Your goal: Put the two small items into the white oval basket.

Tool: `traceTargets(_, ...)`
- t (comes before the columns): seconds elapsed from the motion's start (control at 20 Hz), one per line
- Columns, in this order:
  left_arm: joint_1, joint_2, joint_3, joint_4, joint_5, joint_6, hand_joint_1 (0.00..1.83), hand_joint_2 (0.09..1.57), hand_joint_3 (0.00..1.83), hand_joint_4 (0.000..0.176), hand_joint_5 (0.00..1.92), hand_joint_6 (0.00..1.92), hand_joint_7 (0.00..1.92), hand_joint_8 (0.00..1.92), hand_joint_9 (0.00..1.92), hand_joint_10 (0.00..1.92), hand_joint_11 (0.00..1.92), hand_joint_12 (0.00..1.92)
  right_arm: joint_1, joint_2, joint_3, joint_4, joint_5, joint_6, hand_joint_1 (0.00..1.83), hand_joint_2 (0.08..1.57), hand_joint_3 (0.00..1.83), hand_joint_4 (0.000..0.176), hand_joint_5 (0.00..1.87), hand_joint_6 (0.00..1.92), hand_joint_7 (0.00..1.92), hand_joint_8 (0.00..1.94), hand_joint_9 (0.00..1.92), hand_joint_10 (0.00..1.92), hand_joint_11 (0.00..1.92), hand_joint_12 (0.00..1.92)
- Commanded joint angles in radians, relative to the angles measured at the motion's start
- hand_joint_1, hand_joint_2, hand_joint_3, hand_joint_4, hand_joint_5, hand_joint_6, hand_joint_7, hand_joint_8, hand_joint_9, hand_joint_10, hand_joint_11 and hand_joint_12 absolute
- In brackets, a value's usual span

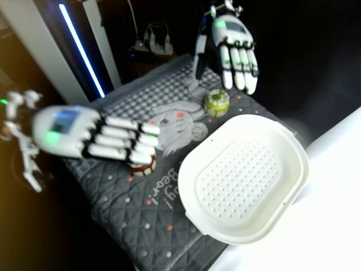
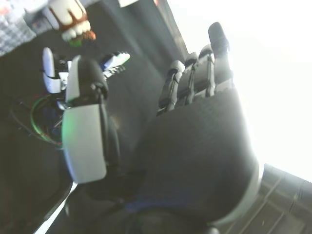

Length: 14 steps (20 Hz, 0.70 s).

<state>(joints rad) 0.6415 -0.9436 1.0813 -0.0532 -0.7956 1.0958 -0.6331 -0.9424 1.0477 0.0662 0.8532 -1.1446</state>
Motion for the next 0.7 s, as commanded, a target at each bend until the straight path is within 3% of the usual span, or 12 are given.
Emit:
traceTargets(0.0,-0.001,-0.004,0.005,-0.007,-0.097,-0.002,0.84,1.11,0.0,0.0,0.1,0.01,0.11,0.01,0.1,0.03,0.0,1.04,0.008,0.0,0.007,0.001,0.099,0.006,0.74,1.07,0.0,0.016,0.0,0.0,0.0,0.0,0.0,0.0,0.0,0.0)
traceTargets(0.2,0.014,-0.036,0.03,-0.038,-0.056,-0.002,0.85,1.08,0.0,0.0,0.11,0.0,0.12,0.0,0.13,0.04,0.0,1.3,0.008,-0.033,0.031,0.013,0.062,0.01,0.84,1.07,0.0,0.022,0.0,0.0,0.0,0.0,0.0,0.0,0.0,0.0)
traceTargets(0.45,0.058,-0.07,0.045,-0.083,-0.037,-0.007,0.89,1.07,0.0,0.007,0.2,0.01,0.17,0.01,0.21,0.06,0.0,1.44,0.008,-0.067,0.055,0.017,0.037,0.028,0.93,1.08,0.0,0.0,0.0,0.0,0.0,0.0,0.0,0.0,0.0,0.0)
traceTargets(0.5,0.061,-0.075,0.047,-0.083,-0.031,-0.01,1.0,1.08,0.0,0.01,0.26,0.0,0.32,0.01,0.35,0.28,0.04,1.62,0.008,-0.069,0.057,0.018,0.034,0.029,0.93,1.09,0.0,0.0,0.02,0.01,0.02,0.01,0.04,0.02,0.05,0.02)
traceTargets(0.55,0.072,-0.086,0.052,-0.09,-0.025,-0.017,1.05,1.1,0.0,0.0,0.31,0.0,0.44,0.02,0.38,0.6,0.14,1.65,0.008,-0.072,0.061,0.018,0.022,0.03,0.94,1.11,0.0,0.001,0.05,0.01,0.08,0.0,0.14,0.02,0.01,0.55)
traceTargets(0.6,0.079,-0.093,0.057,-0.094,-0.02,-0.023,1.09,1.12,0.0,0.002,0.34,0.0,0.48,0.02,0.35,0.78,0.18,1.7,0.008,-0.074,0.062,0.018,0.015,0.031,0.99,1.1,0.0,0.014,0.12,0.02,0.27,0.04,0.37,0.14,0.0,1.28)
traceTargets(0.65,0.084,-0.103,0.067,-0.097,-0.007,-0.032,1.15,1.13,0.0,0.0,0.42,0.02,0.56,0.03,0.42,0.96,0.31,1.69,0.008,-0.076,0.065,0.018,0.004,0.031,0.98,1.11,0.0,0.02,0.18,0.02,0.38,0.04,0.42,0.46,0.07,1.55)
